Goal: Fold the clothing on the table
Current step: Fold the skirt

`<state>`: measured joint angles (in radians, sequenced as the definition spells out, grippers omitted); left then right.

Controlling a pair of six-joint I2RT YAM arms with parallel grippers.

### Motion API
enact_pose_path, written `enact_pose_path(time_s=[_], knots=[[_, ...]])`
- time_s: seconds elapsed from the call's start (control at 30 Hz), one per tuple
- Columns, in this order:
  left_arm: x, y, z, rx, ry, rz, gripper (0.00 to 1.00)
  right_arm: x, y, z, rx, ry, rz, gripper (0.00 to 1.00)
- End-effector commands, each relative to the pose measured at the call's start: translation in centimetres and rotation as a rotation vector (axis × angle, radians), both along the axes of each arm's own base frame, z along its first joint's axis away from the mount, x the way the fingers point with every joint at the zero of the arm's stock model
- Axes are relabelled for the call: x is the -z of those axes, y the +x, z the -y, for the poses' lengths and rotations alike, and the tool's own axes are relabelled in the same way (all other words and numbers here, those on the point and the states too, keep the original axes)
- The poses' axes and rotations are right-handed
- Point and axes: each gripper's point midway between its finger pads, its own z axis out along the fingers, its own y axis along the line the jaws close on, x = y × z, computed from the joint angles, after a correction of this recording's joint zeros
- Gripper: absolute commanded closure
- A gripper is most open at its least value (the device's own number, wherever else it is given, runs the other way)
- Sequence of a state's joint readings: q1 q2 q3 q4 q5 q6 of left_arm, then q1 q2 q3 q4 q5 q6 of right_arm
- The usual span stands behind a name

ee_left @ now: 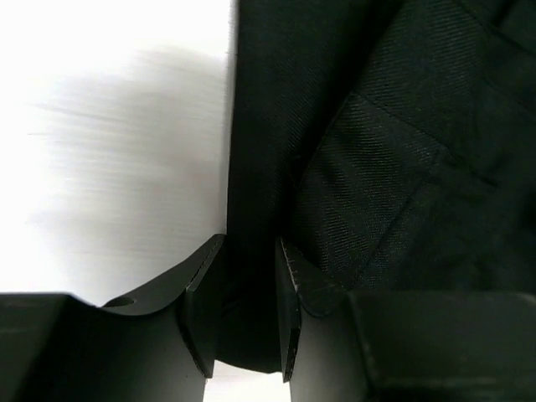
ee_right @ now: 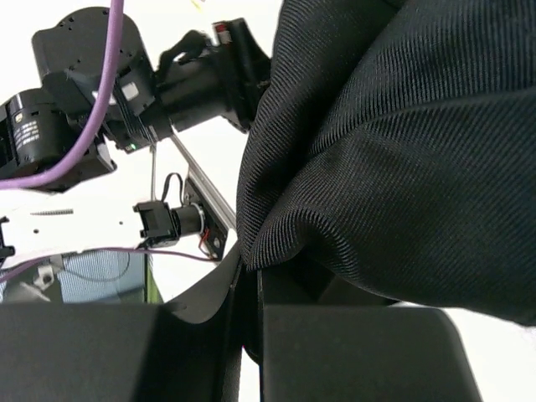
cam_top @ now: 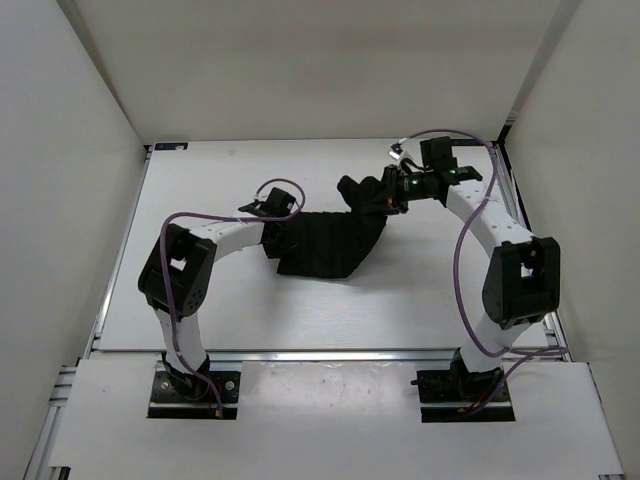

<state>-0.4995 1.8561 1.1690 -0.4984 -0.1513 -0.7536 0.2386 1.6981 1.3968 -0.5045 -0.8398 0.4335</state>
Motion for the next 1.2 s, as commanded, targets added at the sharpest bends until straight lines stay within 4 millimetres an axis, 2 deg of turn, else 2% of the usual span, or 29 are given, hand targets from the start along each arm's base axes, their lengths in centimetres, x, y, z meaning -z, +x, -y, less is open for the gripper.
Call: enact_pose_path(time_s=[0.0, 0.03, 0.07, 0.1, 0.2, 0.23, 0.27, 0.3, 0.33, 0.4, 0.43, 0.47, 0.5, 0.53, 0.57, 0.63, 0.67, 0.7, 0.77, 0.83, 0.87, 0.9, 0.97, 1.0, 1.03, 1.07, 1.1, 1.13, 1.17], knots=[[1.7, -2.0, 3.7, 0.063, -0.112, -0.096, 0.60, -0.2, -0.6, -3.1, -0.100, 0.014, -0.007, 1.00], [1.5, -1.8, 4.0, 0.069, -0.118, -0.086, 0.60, -0.4, -0.4, -3.4, -0.104, 0.016, -0.012, 1.00], [1.3, -1.8, 4.0, 0.072, -0.123, -0.082, 0.60, -0.2, -0.6, -4.7, -0.135, 0.018, -0.018, 1.00], [0.8, -1.6, 4.2, 0.072, -0.132, -0.068, 0.60, 0.6, -0.7, -5.6, -0.160, 0.010, -0.034, 1.00], [0.9, -2.2, 3.9, 0.068, -0.153, -0.082, 0.60, 0.9, -0.4, -8.6, -0.221, 0.010, -0.049, 1.00], [0.6, -2.2, 3.9, 0.067, -0.167, -0.080, 0.60, 2.1, -0.6, -9.5, -0.240, -0.006, -0.071, 1.00], [0.7, -2.3, 3.4, 0.058, -0.160, -0.080, 0.61, 1.7, -0.2, -9.9, -0.245, -0.012, -0.052, 1.00], [0.4, -2.0, 3.3, 0.053, -0.175, -0.069, 0.60, 2.2, -0.5, -11.2, -0.270, -0.017, -0.067, 1.00], [0.7, -2.3, 2.9, 0.046, -0.173, -0.082, 0.60, 3.2, -0.7, -11.8, -0.289, -0.028, -0.085, 1.00], [0.4, -2.3, 2.6, 0.047, -0.178, -0.069, 0.60, 3.6, -0.2, -12.6, -0.295, -0.032, -0.086, 1.00], [0.3, -2.5, 2.6, 0.055, -0.178, -0.069, 0.59, 4.7, -0.3, -12.9, -0.294, -0.052, -0.110, 1.00], [0.1, -2.6, 2.6, 0.055, -0.179, -0.065, 0.59, 4.9, -0.4, -13.1, -0.300, -0.049, -0.125, 1.00], [0.4, -2.9, 2.2, 0.050, -0.173, -0.072, 0.60, 5.3, -0.4, -13.4, -0.301, -0.040, -0.145, 0.95], [-0.1, -2.8, 2.3, 0.058, -0.179, -0.062, 0.60, 5.6, -0.7, -13.7, -0.314, -0.031, -0.158, 0.80], [-0.3, -3.0, 2.3, 0.065, -0.184, -0.064, 0.60, 4.9, -0.6, -14.0, -0.327, 0.010, -0.158, 0.63], [-0.2, -2.8, 1.5, 0.046, -0.180, -0.062, 0.60, 3.8, -1.0, -14.6, -0.345, 0.071, -0.154, 0.51], [-0.7, -2.4, 1.0, 0.040, -0.178, -0.048, 0.60, 2.2, -0.9, -14.9, -0.351, 0.107, -0.108, 0.44], [-1.0, -2.0, 0.6, 0.032, -0.173, -0.036, 0.60, 1.6, -0.6, -15.0, -0.349, 0.125, -0.068, 0.44], [-1.9, -0.8, -1.7, -0.006, -0.135, -0.009, 0.60, -1.5, -0.6, -14.7, -0.340, 0.154, 0.008, 0.43], [-3.3, 0.5, -4.6, -0.063, -0.096, 0.033, 0.59, -3.0, 0.2, -13.6, -0.289, 0.128, 0.052, 0.45], [-4.1, 1.2, -6.9, -0.119, -0.058, 0.062, 0.60, -4.1, 0.2, -12.8, -0.271, 0.121, 0.078, 0.46], [-5.1, 1.8, -8.9, -0.156, -0.026, 0.093, 0.59, -4.3, 0.4, -11.6, -0.238, 0.087, 0.101, 0.49], [-7.2, 2.3, -11.9, -0.208, 0.011, 0.130, 0.59, -3.2, 0.1, -9.9, -0.191, 0.029, 0.088, 0.53], [-8.2, 2.5, -12.7, -0.223, 0.000, 0.146, 0.60, -3.3, 0.3, -8.6, -0.162, 0.028, 0.088, 0.55], [-9.5, 2.8, -13.1, -0.227, -0.015, 0.177, 0.60, -1.7, -0.4, -8.1, -0.149, 0.022, 0.037, 0.61], [-10.5, 3.0, -12.6, -0.201, -0.074, 0.185, 0.61, -0.4, -0.6, -6.9, -0.115, 0.022, -0.002, 0.63], [-12.0, 3.2, -11.4, -0.171, -0.162, 0.209, 0.62, 1.1, -1.5, -6.0, -0.099, 0.019, -0.049, 0.68], [-13.6, 2.9, -9.1, -0.106, -0.265, 0.220, 0.66, 1.2, -1.1, -5.5, -0.073, 0.023, -0.034, 0.76], [-14.8, 3.0, -7.7, -0.074, -0.325, 0.237, 0.70, 2.4, -1.5, -5.3, -0.060, 0.021, -0.064, 0.80]])
